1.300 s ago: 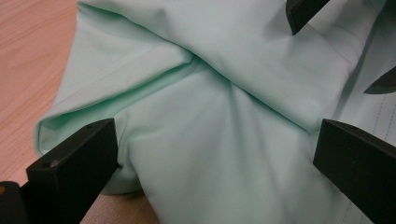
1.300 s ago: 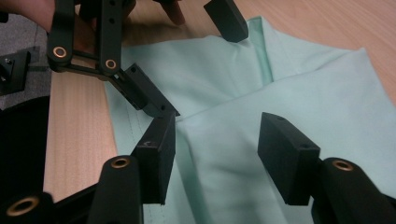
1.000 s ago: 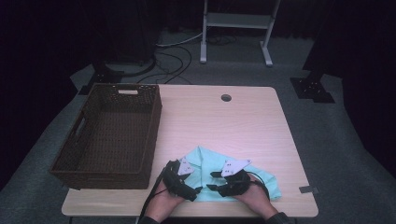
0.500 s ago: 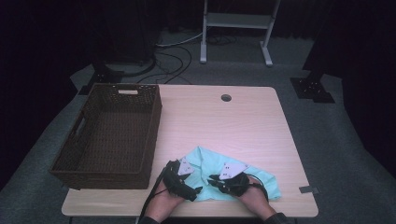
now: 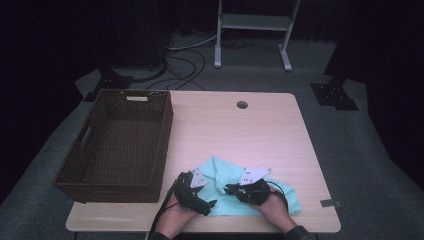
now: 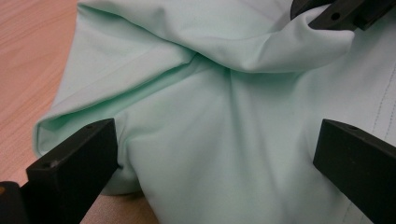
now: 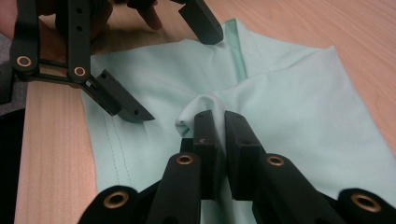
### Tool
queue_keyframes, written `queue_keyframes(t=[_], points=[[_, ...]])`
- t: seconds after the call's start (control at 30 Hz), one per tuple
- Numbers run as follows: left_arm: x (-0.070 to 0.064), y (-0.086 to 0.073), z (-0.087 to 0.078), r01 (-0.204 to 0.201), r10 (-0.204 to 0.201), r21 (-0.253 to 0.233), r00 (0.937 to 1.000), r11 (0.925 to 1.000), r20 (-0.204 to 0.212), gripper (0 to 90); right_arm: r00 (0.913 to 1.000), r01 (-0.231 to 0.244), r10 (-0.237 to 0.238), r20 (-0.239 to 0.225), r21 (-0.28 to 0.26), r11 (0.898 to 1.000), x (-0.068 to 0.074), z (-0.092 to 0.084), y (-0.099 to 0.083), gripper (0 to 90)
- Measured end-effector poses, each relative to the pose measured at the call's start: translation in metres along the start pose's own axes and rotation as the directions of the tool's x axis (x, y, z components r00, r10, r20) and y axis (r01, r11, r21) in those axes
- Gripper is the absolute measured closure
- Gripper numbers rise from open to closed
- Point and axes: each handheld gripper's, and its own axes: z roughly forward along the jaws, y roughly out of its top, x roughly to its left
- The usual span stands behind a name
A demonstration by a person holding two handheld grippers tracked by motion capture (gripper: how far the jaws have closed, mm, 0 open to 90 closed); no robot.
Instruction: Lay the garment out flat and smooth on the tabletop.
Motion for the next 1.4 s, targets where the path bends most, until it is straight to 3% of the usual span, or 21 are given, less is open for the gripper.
queue_keyframes(t=[0.6,0.97,1.4], points=[[0.001,0.001,0.001,0.001,-0.001,-0.002,1.0000,1.0000,-0.002,0.0,0.9999,0.002,-0.003,-0.010,-0.043,0.999,-0.012,-0.011,0.007,83.7],[-0.001,0.001,0.002,0.005,-0.005,-0.004,1.0000,1.0000,-0.007,0.0,0.9986,-0.032,0.029,-0.044,-0.081,0.996,-0.019,-0.017,0.005,83.8],[-0.001,0.001,0.002,0.005,-0.005,-0.003,1.0000,1.0000,-0.006,0.0,0.9989,-0.047,0.047,0.001,-0.108,0.993,-0.033,-0.029,0.006,83.8]])
